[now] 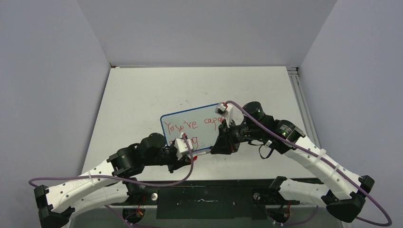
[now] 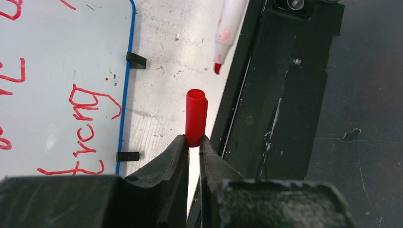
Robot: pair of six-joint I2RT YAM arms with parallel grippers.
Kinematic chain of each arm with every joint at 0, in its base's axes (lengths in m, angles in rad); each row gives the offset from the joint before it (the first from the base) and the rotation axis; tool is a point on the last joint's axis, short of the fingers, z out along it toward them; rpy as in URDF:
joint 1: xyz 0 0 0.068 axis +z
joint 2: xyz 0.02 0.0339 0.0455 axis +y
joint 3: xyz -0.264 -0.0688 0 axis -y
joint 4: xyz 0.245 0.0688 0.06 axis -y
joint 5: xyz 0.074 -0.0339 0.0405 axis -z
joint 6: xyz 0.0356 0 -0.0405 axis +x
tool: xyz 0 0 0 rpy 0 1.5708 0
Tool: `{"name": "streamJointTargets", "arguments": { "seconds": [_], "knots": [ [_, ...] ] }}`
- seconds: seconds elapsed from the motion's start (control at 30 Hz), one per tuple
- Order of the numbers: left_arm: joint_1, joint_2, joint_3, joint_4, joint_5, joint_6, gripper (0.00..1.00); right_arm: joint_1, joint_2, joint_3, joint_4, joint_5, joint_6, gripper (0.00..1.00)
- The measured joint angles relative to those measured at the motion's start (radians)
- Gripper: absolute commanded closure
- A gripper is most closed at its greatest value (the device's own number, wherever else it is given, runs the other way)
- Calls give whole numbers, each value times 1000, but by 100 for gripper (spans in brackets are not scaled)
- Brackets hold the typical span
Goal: Write a sentence on the whiteboard
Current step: Close the whiteboard marker at the center of the board.
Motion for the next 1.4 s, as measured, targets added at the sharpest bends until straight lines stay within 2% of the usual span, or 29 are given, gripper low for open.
{"name": "streamJointTargets", "arguments": {
  "seconds": [1.4],
  "knots": [
    [-18,23,-11,36,9,2,100,0,62,-9,-41,-7,-55,95]
  ]
}}
